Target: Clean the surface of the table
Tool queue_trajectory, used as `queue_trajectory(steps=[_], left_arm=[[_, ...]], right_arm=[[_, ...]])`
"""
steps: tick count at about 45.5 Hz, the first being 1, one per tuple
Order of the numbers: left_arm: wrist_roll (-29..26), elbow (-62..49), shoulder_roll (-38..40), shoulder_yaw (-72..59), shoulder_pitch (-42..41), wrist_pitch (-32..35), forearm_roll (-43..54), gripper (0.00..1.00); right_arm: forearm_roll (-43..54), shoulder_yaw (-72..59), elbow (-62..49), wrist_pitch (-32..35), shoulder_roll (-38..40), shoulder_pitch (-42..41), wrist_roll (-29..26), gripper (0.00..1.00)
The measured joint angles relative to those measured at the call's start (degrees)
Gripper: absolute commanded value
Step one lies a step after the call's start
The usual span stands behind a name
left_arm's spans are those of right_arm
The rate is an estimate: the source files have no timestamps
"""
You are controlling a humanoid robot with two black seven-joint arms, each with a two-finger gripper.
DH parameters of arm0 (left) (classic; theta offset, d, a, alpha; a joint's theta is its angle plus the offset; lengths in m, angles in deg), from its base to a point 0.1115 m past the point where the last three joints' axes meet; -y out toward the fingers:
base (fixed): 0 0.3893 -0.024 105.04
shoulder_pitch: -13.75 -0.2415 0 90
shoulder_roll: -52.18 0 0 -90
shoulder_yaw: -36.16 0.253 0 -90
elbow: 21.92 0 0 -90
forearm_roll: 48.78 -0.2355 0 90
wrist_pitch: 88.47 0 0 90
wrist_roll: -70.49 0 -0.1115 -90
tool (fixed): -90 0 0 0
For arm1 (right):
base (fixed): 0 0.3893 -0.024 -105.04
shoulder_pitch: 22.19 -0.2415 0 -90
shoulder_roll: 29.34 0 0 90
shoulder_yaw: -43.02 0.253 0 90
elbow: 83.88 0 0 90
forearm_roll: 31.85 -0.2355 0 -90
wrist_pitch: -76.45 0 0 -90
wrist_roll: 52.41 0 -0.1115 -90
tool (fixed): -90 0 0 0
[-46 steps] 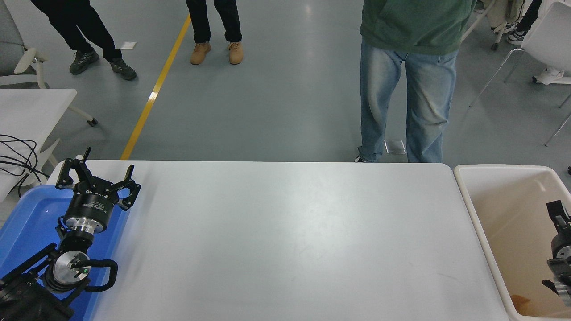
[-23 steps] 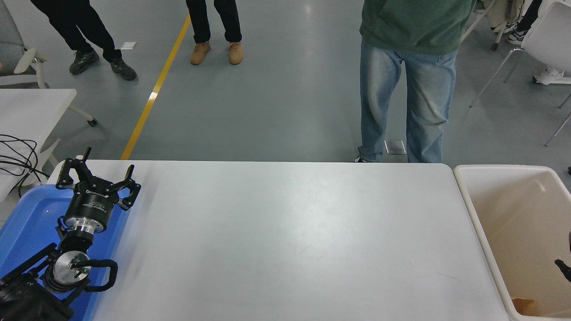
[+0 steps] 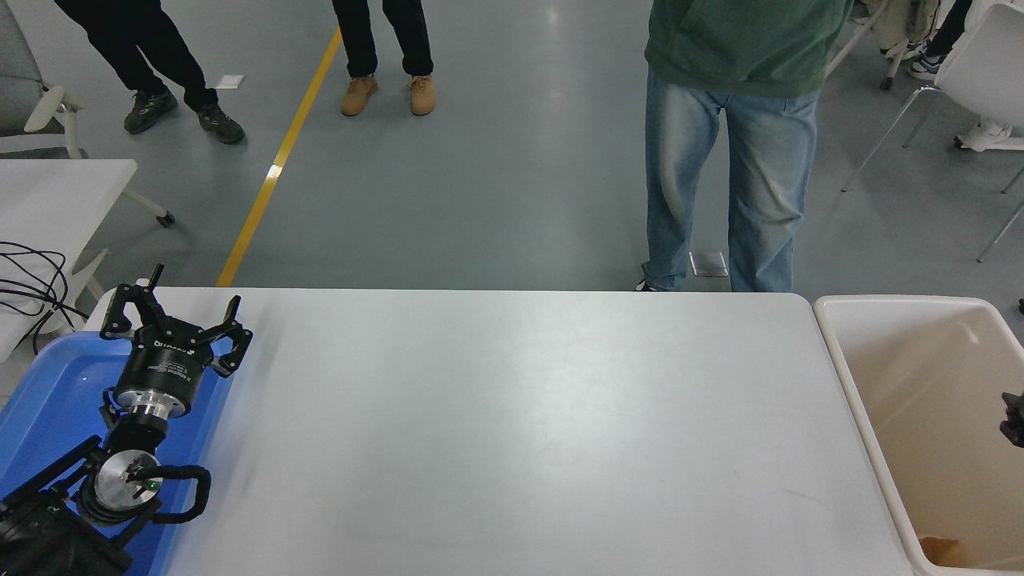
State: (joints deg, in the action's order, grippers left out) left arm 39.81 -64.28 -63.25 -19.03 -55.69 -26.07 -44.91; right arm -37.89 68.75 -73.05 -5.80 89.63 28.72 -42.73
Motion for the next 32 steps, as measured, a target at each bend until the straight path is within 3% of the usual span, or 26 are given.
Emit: queue_trajectory(steps=[15, 32], left_arm=[[0.0, 0.0, 0.0, 0.0, 0.0, 0.0, 0.0, 0.99], [0.0, 0.0, 0.0, 0.0, 0.0, 0.0, 0.0, 0.99]], right_arm=[[-0.5, 14.0, 18.8, 3.9, 4.5, 4.7, -0.1, 1.0], [-0.7, 27.1, 23.6, 10.2, -2.4, 9.1, 0.2, 1.0]])
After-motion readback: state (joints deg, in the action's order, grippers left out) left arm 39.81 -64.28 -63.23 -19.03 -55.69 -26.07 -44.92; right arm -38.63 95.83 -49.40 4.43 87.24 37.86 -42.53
